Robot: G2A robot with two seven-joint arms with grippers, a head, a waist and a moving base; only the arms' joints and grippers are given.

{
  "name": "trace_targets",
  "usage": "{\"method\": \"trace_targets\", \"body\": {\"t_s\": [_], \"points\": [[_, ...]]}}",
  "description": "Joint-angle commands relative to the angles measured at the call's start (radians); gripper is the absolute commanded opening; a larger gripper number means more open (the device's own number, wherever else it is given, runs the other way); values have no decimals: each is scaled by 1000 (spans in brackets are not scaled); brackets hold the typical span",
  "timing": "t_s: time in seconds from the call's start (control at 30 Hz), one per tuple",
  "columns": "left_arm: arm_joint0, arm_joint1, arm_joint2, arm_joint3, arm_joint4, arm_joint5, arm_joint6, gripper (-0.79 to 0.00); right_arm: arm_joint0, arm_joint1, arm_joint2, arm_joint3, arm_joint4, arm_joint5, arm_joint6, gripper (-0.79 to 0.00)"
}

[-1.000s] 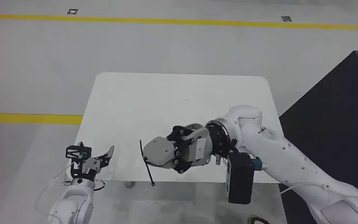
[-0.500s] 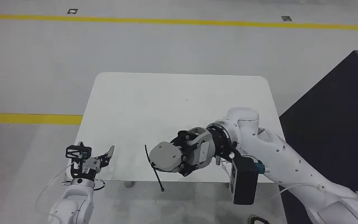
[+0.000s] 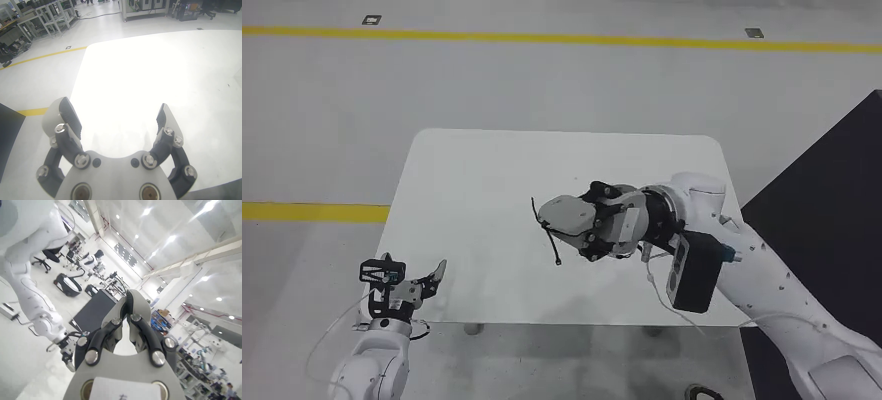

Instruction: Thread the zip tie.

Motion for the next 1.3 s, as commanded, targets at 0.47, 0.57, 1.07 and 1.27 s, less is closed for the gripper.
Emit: {"method": "trace_targets", "body": {"t_s": [0.47,0.57,1.07,1.27], "points": [[0,0,0,0,0,0,0,0,-131,55,229,260,-50,9,-178,-785],[0,0,0,0,0,0,0,0,-131,55,229,260,-50,9,-178,-785],[0,0,0,0,0,0,0,0,-189,88,355,385,-97,-10,-14,-785],[0,0,0,0,0,0,0,0,-191,95,365,362,-113,-55,-29,-785]]}}
